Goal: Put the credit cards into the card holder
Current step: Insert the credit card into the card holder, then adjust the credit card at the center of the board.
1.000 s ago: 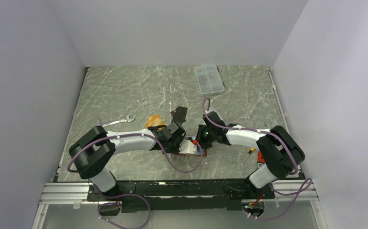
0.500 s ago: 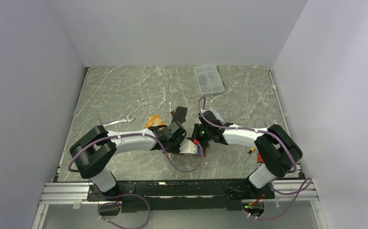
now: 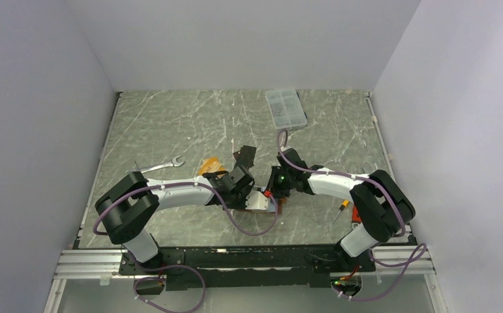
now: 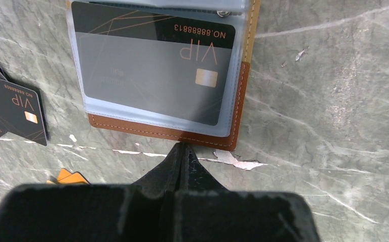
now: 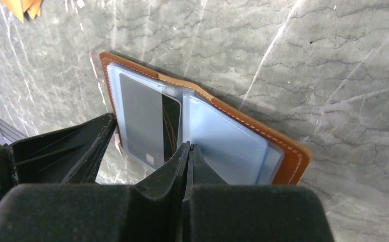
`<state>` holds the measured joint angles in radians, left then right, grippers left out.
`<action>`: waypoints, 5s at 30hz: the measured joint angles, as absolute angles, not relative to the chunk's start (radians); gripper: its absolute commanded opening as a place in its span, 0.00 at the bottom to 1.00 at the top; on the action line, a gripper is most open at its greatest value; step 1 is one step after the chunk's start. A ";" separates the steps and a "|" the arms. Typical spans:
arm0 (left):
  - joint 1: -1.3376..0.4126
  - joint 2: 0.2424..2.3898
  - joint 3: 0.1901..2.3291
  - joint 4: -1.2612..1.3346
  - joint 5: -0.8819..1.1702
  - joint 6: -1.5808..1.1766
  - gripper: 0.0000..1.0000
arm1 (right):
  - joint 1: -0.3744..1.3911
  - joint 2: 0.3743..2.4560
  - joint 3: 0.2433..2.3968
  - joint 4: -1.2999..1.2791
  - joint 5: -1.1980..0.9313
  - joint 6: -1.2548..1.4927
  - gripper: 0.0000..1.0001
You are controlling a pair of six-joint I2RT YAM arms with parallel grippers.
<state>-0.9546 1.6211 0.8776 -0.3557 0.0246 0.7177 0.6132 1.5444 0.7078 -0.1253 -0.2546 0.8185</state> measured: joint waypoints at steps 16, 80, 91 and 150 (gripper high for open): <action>-0.955 1.621 0.878 -0.356 0.025 0.718 0.00 | 0.661 1.614 0.738 -0.081 -0.251 0.844 0.00; -0.865 1.494 1.016 -0.550 0.076 0.681 0.07 | 0.455 1.454 0.923 -0.292 -0.307 0.732 0.49; -0.792 1.613 1.353 -0.649 0.128 0.622 0.36 | 0.131 1.533 0.987 -0.303 -0.310 0.574 0.55; -0.791 2.318 1.901 -0.482 0.355 0.778 0.60 | 0.063 1.669 0.697 0.171 -0.387 0.753 0.40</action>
<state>-0.7910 2.3180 1.9011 -0.4824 0.3546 0.7784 0.0628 1.6688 0.6971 0.1707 -0.3874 0.7532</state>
